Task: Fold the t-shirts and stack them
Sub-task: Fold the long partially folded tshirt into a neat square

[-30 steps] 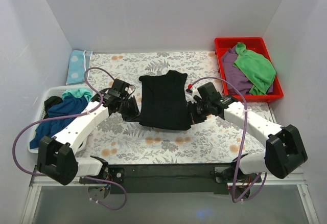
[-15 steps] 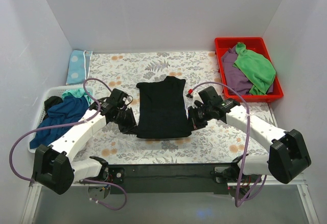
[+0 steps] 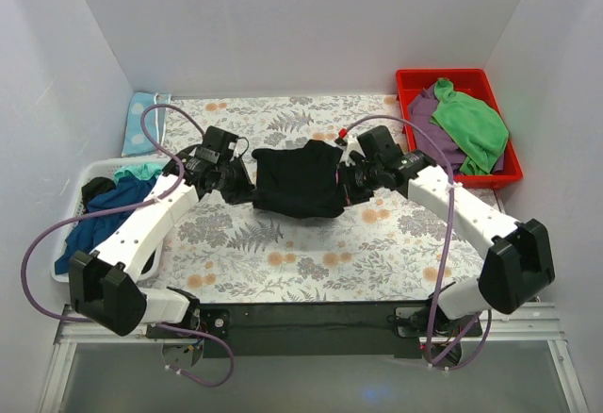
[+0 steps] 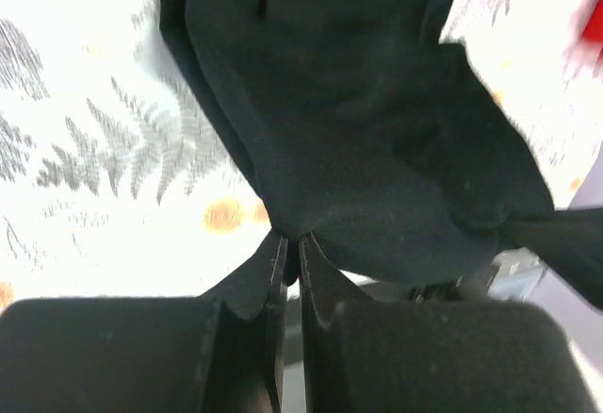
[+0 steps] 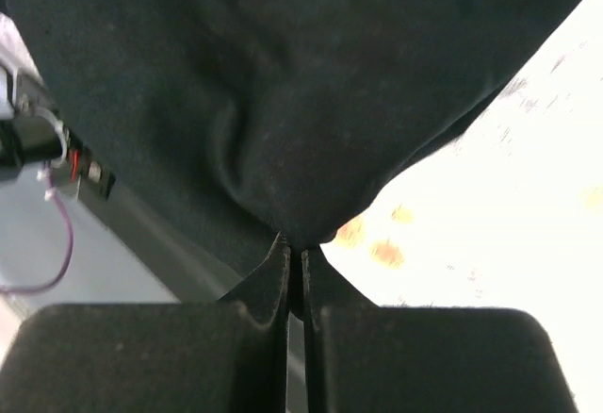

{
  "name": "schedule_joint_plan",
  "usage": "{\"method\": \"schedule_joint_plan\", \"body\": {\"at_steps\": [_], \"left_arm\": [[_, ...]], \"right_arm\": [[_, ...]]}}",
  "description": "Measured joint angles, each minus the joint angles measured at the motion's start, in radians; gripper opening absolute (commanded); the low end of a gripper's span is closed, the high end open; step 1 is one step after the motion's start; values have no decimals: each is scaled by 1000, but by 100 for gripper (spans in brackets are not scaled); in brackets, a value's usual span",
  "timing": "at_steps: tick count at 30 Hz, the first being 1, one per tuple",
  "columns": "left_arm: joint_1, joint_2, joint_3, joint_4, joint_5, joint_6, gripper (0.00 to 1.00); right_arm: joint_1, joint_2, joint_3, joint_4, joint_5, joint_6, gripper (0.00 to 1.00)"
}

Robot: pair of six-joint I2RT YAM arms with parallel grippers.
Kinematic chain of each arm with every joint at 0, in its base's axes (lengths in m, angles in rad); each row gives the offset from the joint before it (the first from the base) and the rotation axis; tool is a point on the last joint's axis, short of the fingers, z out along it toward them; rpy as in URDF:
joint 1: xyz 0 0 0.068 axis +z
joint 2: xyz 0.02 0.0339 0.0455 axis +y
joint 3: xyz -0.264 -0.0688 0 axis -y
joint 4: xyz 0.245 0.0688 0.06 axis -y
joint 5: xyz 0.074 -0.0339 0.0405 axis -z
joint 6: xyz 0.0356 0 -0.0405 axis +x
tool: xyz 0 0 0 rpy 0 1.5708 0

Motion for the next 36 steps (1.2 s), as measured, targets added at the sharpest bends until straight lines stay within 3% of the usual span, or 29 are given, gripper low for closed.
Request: {"method": "schedule_joint_plan", "body": {"at_steps": [8, 20, 23, 26, 27, 30, 36], "left_arm": [[16, 206, 175, 77, -154, -55, 0], [49, 667, 532, 174, -203, -37, 0], [50, 725, 569, 172, -217, -32, 2], [53, 756, 583, 175, -229, -19, 18], [55, 761, 584, 178, -233, -10, 40], [59, 785, 618, 186, -243, 32, 60], [72, 823, 732, 214, -306, 117, 67]], "right_arm": [[-39, 221, 249, -2, 57, -42, 1], [-136, 565, 536, 10, 78, -58, 1], [-147, 635, 581, 8, 72, -56, 15], [-162, 703, 636, 5, 70, -48, 21], [-166, 717, 651, 5, 70, -47, 21], [-182, 744, 712, -4, 72, -40, 22], [-224, 721, 804, -4, 130, -33, 27]]}}
